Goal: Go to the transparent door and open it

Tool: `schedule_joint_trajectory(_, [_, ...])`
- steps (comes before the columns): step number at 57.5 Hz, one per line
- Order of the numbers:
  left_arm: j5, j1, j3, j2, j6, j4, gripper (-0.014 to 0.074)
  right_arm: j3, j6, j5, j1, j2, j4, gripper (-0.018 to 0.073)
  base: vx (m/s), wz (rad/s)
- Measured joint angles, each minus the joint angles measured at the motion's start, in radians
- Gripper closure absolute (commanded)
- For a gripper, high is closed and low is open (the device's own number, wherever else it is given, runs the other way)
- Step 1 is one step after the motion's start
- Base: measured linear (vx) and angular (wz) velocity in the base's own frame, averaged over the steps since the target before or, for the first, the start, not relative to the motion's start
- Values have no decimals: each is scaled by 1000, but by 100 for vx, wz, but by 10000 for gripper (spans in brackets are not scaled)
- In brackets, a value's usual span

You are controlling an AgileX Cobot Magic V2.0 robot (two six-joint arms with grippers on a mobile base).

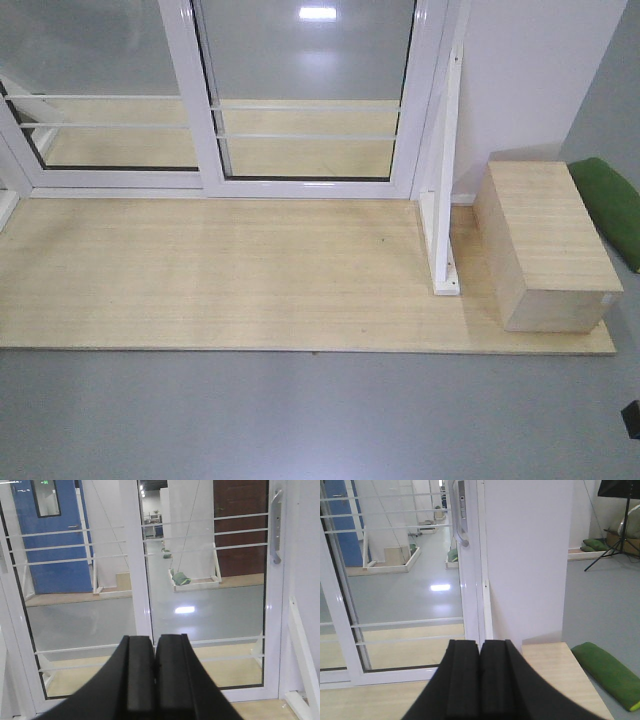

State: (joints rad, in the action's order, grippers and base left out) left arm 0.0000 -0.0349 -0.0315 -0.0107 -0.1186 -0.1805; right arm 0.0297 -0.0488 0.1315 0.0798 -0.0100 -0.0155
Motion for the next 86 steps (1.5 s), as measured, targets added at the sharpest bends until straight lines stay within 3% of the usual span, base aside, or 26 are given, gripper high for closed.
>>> schedule_joint_trajectory(86, [6,0,0,0,0,0,603,0,0,1,0,0,0,566,39,-1])
